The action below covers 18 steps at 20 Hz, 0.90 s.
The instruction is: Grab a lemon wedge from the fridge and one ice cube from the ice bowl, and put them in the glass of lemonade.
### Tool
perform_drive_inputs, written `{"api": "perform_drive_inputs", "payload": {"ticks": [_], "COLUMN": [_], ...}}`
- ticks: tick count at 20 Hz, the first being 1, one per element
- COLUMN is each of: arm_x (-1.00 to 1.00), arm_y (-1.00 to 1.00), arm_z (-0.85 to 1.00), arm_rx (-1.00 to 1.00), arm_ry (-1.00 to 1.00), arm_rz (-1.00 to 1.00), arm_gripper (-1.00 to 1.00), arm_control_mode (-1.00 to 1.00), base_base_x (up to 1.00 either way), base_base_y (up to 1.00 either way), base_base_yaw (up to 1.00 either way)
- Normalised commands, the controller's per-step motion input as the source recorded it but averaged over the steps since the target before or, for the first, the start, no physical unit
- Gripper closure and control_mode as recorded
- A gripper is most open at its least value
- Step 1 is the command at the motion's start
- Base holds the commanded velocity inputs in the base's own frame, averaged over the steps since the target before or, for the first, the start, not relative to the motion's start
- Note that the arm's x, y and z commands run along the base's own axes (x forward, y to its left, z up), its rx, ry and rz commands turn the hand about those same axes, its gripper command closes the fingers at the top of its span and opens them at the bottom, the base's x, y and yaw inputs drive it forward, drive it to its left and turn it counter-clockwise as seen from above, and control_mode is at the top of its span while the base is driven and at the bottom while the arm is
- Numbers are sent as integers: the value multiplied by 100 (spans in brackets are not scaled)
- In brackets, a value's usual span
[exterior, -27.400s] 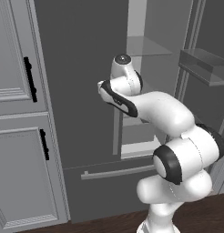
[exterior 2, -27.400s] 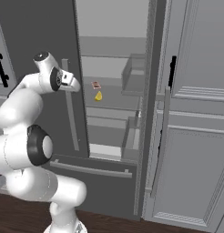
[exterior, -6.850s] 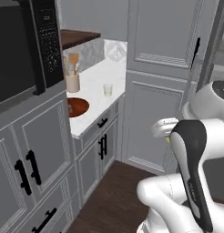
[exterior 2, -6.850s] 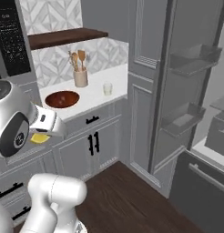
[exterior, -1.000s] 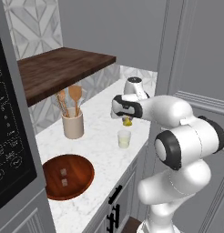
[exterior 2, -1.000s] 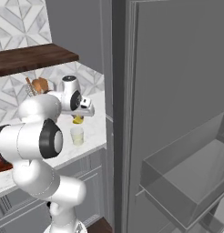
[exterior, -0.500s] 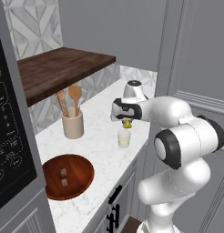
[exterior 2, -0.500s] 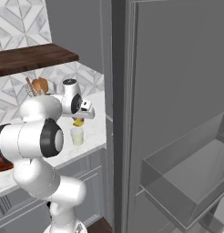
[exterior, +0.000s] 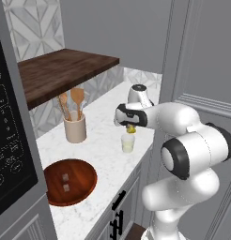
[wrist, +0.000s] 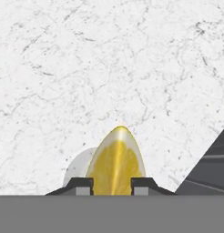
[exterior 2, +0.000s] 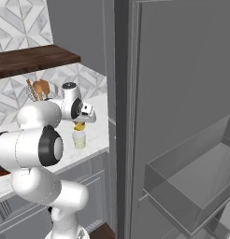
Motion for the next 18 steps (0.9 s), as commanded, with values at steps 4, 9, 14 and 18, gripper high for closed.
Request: {"api": "perform_drive_inputs", "payload": {"ticks": [4,9,14,18], "arm_x": [-1,0,0,0], "arm_y": [5,0,0,0], "arm_z": [0,0,0,0], "arm_rx": [0,0,0,0], "arm_ry": [-1,0,0,3], "arm_rz": [0,0,0,0], "arm_gripper": [100,100,-100,-100], "arm_control_mode": [-100,-100,-100,-100], "base_base_x": [0,0,0,0], "base_base_y": [0,0,0,0], "base_base_yaw": [0,0,0,0]}}
